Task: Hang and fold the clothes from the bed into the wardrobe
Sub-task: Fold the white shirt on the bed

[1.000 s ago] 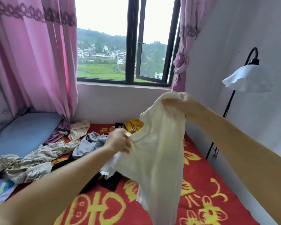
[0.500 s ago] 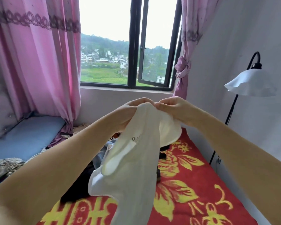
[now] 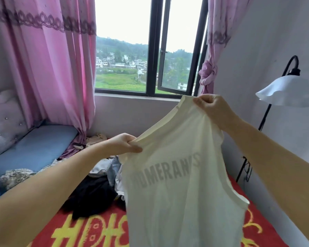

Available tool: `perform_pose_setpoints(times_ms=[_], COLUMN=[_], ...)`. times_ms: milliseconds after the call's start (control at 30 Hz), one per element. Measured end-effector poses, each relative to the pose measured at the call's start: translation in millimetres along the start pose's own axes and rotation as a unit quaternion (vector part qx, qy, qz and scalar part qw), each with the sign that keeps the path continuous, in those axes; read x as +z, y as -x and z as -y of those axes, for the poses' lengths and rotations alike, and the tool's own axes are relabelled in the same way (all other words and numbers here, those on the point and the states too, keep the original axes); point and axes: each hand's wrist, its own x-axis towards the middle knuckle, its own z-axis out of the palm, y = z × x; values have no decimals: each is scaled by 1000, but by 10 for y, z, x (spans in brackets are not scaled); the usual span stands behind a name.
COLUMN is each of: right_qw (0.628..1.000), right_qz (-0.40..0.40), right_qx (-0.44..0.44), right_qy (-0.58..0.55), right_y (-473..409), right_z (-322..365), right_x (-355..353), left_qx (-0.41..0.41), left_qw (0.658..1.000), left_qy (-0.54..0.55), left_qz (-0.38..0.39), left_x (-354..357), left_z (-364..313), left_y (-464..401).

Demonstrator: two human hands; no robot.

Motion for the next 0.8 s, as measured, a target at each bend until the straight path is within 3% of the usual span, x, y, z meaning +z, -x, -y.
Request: perform_pose_setpoints(times_ms=[67,167,333,433,533,633,800], right_qw=[1000,999,971,935,942,962,978], right_qz=[-7,17,196,271,208,110,135], right_qx=[18,43,134,226,261,238,160], right_qy=[-9,-14,-40,-32,37,81,22], right_y=[10,72,269,374,391,301,234], right_z=[-80,-173,-251,-332,-464,-493,-94], right_x=[-73,-171,-450,-639,-576,-254,384], left_qx=[-8,16,72,48,-36,-66,-50], left_qw=[1000,994,969,977,992,986,973], left_qy=[-17,45,124,128,83,108,210], left_qz=[-24,-102,-203,-162,-93,-112,-85], left_x=[-78,-140,-54,-145,-226,-92,312], left_z=[58,94,10,-73,-172,-416,-931], left_y=[12,10,18,51,31,-77,-201])
